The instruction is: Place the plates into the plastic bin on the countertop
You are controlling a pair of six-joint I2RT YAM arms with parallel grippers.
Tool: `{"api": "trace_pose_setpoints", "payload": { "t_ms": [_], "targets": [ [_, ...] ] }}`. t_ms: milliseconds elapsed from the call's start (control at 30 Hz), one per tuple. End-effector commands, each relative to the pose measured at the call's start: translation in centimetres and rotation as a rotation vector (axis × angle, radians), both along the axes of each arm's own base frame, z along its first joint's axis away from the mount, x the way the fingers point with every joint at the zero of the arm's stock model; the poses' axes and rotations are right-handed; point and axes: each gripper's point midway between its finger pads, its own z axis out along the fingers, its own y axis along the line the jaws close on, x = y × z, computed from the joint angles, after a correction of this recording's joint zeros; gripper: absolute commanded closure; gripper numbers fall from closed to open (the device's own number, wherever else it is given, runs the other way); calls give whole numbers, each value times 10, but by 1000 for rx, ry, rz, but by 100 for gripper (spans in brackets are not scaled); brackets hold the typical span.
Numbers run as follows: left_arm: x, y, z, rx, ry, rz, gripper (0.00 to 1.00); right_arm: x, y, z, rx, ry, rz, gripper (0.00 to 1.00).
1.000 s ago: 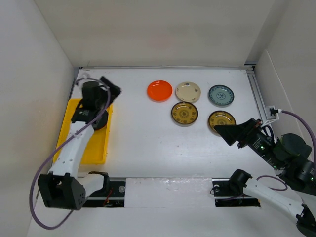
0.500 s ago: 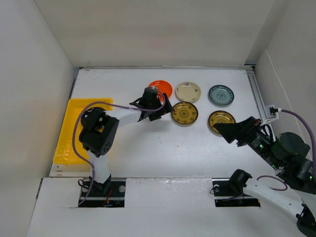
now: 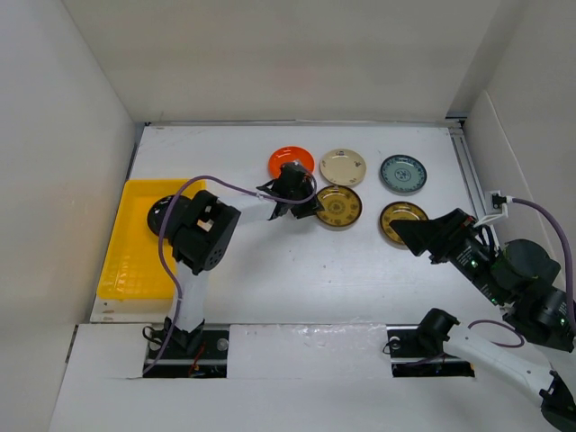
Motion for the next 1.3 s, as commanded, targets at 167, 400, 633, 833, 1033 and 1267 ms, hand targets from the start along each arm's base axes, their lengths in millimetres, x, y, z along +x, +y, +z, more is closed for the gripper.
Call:
{"api": "trace_pose_setpoints", "payload": {
  "t_ms": [167, 400, 633, 833, 1033, 1267],
  "targets": [
    [10, 16, 7, 58, -22, 90, 100, 4, 0, 17, 47, -39, -18, 0],
    [7, 104, 106, 23, -147, 295, 100, 3, 0, 16, 32, -49, -9, 0],
    [-13, 309, 149, 88, -175, 739, 100, 4, 6, 17, 30, -73, 11, 0],
    [-61, 453, 112, 171, -77, 1067, 100, 8, 15, 19, 23, -79, 31, 0],
    [-79, 480, 86, 201, -5, 1142, 100, 8, 20, 16, 9, -78, 50, 0],
    [-74, 474, 82, 160, -2, 1093, 31, 4, 15, 16, 15, -83, 50, 0]
  ]
}}
